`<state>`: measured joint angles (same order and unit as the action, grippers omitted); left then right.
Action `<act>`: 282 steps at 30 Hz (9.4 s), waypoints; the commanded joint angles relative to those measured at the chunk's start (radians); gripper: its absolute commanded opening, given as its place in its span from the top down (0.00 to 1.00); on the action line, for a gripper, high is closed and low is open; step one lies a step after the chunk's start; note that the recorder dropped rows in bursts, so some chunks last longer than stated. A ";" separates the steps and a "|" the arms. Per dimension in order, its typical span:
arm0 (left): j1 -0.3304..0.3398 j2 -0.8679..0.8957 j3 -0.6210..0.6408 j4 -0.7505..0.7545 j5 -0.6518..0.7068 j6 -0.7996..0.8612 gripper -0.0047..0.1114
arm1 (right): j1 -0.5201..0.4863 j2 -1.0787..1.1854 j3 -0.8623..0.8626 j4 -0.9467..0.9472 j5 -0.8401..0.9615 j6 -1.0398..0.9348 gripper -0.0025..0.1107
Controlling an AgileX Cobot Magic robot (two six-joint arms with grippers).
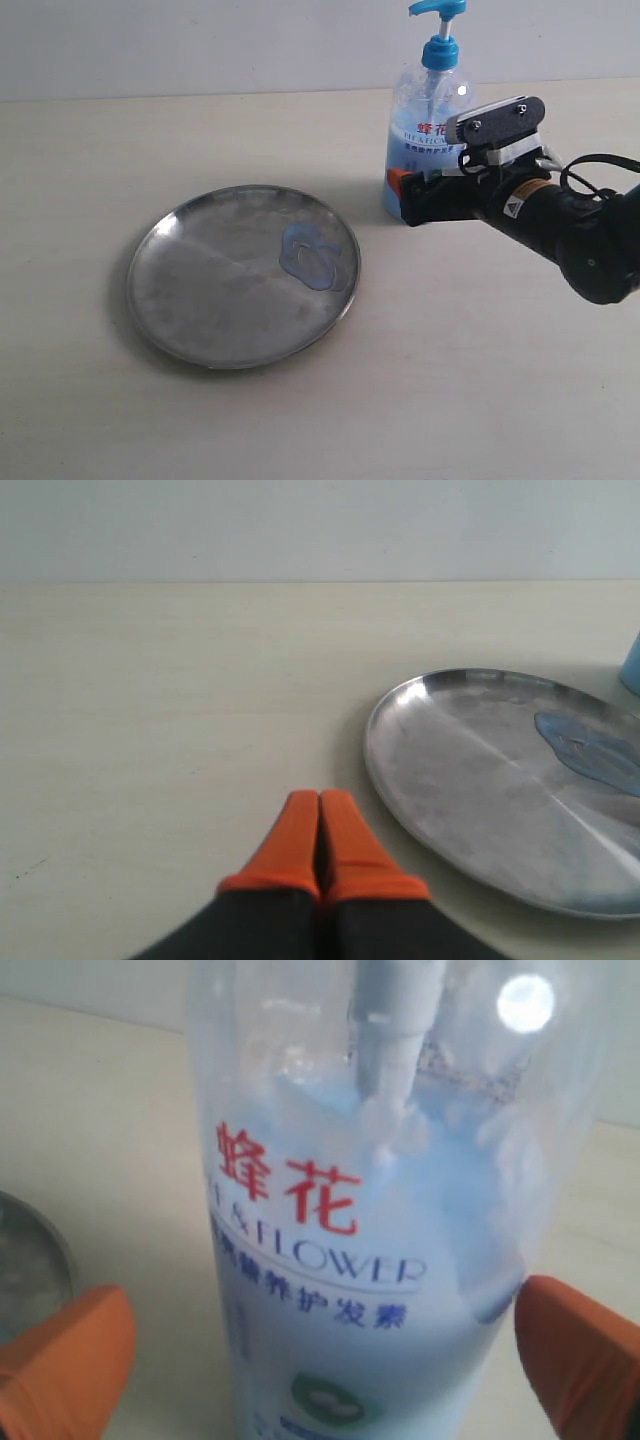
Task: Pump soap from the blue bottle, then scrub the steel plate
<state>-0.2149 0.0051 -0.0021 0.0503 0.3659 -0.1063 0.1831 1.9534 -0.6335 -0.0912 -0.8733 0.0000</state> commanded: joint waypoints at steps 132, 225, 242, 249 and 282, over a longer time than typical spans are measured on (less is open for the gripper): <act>-0.125 0.339 -0.525 0.000 -0.008 -0.002 0.96 | 0.654 -0.195 0.090 0.989 -0.033 -0.757 0.98; -0.204 1.595 -1.257 -1.047 0.513 0.939 0.96 | 0.654 -0.195 0.090 0.977 -0.012 -0.781 0.98; -0.204 1.651 -1.257 -0.975 0.524 0.936 0.96 | 0.654 -0.195 0.090 0.955 -0.012 -0.780 0.98; -0.198 1.600 -1.289 -0.936 0.506 0.940 0.96 | 0.654 -0.195 0.090 0.955 -0.011 -0.780 0.98; -0.186 1.562 -1.289 -0.970 0.749 0.936 0.96 | 0.654 -0.193 0.090 0.954 0.001 -0.773 0.98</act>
<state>-0.3948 1.5550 -1.2901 -0.9247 1.0992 0.8337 0.8374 1.7785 -0.5357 0.8887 -0.8196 -0.7771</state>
